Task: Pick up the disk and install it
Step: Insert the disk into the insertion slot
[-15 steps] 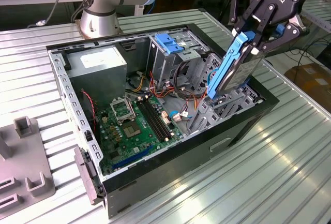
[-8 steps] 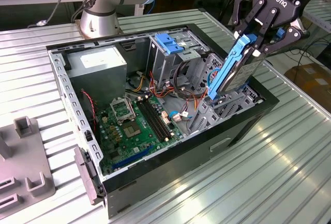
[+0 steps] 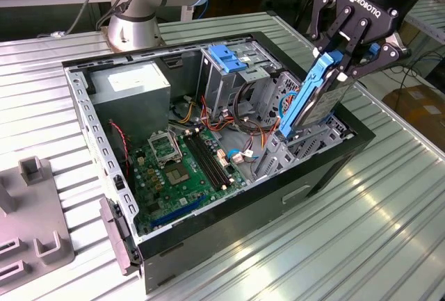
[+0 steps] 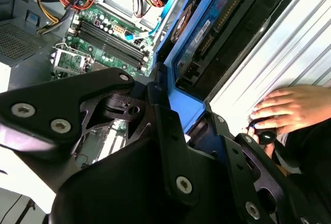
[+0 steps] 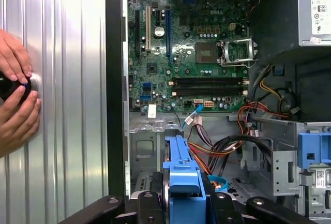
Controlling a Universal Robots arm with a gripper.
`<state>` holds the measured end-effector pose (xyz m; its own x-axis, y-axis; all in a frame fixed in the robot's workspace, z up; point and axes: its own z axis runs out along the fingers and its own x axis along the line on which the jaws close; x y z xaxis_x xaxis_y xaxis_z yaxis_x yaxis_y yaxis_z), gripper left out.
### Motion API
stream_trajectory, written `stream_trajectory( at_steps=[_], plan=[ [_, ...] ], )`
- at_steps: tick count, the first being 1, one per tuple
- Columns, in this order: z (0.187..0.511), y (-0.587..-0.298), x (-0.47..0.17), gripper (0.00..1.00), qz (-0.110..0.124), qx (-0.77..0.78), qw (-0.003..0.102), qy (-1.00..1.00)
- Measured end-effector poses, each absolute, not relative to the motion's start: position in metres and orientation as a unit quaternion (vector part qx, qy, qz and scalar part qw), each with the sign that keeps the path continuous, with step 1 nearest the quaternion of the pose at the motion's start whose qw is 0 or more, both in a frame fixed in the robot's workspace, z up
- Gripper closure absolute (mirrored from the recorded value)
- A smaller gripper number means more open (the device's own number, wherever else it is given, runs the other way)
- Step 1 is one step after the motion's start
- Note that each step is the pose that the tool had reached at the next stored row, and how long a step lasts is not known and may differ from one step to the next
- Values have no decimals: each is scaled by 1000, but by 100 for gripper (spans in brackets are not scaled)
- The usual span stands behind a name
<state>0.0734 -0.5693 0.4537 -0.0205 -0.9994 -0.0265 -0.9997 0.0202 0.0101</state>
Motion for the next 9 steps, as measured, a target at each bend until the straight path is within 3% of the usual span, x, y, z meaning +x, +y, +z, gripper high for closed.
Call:
stream_trajectory(
  at_steps=[9],
  plan=[
    [446, -571, 72, 63, 13, -700, 6, 714]
  ],
)
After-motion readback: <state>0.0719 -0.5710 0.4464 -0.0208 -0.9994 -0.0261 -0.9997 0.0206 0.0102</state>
